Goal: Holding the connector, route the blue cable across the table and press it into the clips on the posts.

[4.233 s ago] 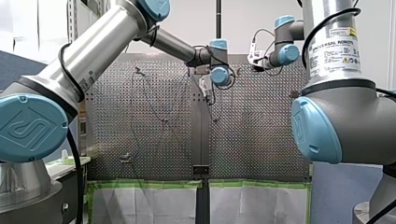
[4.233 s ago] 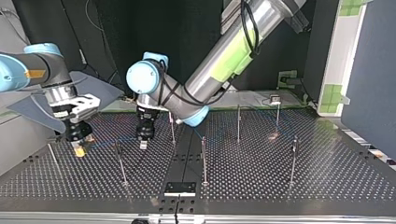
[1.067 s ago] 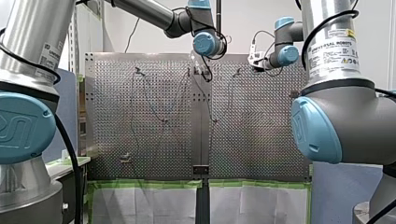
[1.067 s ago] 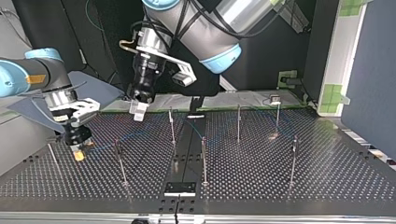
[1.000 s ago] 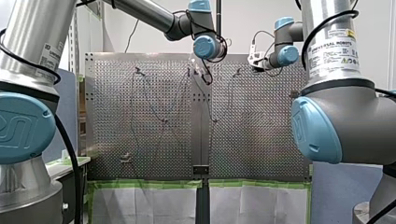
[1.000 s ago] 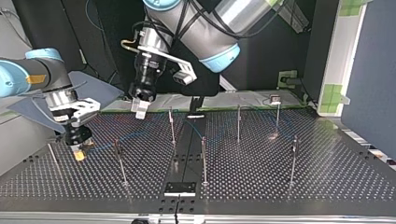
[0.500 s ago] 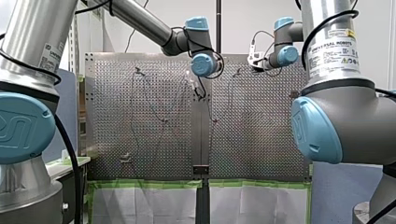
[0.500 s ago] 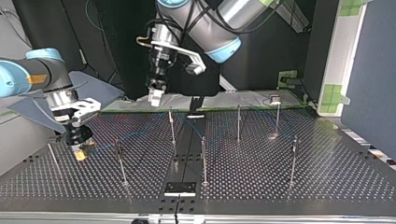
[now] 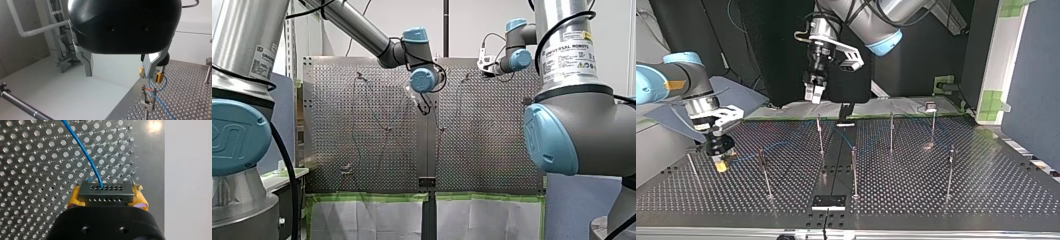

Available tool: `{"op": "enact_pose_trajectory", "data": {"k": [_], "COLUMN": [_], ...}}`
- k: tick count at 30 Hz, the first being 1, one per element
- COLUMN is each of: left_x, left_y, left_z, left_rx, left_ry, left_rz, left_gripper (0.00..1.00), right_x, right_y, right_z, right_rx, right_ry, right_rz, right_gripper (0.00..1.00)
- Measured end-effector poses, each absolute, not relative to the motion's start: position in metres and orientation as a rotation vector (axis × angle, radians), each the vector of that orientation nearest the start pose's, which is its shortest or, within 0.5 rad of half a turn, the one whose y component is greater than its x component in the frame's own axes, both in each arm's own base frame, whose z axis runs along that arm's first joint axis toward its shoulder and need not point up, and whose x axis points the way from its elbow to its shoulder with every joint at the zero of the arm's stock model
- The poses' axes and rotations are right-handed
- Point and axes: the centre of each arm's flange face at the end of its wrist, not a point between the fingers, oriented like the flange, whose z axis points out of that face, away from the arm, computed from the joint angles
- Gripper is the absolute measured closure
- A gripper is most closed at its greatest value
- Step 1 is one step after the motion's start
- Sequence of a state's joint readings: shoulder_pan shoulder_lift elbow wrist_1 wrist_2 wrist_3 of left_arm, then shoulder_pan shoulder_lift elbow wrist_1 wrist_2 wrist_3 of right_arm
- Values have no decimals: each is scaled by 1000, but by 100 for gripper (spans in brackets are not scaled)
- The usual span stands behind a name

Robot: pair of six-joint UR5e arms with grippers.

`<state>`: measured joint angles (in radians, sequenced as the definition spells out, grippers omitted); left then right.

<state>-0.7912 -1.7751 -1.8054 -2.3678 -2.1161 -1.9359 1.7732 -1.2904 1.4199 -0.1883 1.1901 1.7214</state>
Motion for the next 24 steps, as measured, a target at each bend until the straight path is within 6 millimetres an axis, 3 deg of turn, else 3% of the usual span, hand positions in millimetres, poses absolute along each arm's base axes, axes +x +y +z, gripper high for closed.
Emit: {"op": "enact_pose_trajectory", "data": {"k": [9,24], "left_x": [342,316], "left_y": [-435,-414], "left_z": [276,152], "left_rx": [-222,-168], "left_ry": [1353,1487], "left_rz": [-603,-529], "left_gripper": [0,0], "right_x": [288,287], "right_y": [-558,-559], "right_z": [426,426], "right_rx": [1547,1544], "right_ry": [-966,-966], "right_rz": [1750,1746], "right_gripper": [100,100]}}
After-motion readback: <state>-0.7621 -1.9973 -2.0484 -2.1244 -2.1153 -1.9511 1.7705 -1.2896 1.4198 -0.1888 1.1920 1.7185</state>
